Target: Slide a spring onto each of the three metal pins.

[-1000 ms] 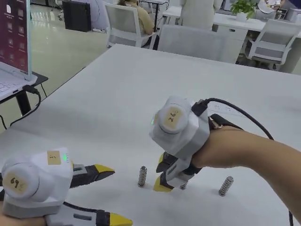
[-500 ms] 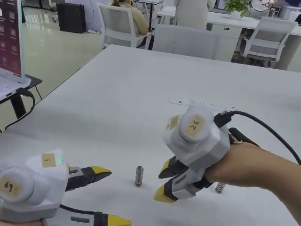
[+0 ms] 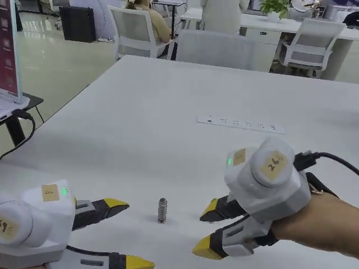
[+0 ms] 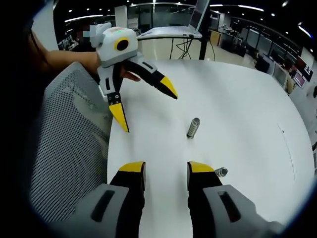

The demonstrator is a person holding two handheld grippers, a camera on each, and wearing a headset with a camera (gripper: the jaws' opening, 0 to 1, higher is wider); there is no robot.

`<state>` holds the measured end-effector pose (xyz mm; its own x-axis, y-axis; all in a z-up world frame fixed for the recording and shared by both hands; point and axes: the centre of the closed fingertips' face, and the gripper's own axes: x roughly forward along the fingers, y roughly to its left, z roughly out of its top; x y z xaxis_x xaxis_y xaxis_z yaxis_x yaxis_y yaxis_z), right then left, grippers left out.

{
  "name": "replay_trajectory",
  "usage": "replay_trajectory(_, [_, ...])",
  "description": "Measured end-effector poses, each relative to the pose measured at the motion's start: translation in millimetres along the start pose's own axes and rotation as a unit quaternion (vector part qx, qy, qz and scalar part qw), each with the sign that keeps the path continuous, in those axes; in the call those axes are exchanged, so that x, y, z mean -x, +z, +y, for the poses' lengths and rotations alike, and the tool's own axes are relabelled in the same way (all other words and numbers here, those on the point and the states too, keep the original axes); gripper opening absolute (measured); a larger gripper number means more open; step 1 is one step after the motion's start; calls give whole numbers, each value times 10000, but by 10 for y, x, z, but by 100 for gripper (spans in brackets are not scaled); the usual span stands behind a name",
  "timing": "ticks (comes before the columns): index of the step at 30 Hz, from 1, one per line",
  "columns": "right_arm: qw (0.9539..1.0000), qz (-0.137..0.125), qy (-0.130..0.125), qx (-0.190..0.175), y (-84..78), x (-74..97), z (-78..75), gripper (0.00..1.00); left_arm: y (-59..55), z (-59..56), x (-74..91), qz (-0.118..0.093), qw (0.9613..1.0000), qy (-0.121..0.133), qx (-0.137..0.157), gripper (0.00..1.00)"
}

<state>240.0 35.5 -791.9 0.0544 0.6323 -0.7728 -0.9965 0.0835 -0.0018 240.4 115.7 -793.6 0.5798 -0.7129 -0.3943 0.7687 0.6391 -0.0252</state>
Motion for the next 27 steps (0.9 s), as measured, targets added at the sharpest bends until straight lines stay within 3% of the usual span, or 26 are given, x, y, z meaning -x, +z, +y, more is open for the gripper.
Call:
replay_trajectory(14, [9981, -387, -169, -444, -214, 191, 48, 39, 13, 4, -2, -29, 10000, -1, 47, 66])
replay_trajectory(19, [9955, -575, -297, -688, -306, 282, 32, 40, 18, -12, -8, -33, 10000, -15, 56, 66])
replay_trajectory(27, [9917, -671, -528, -963, -490, 420, -10, 42, 22, -28, -12, -41, 10000, -34, 74, 67])
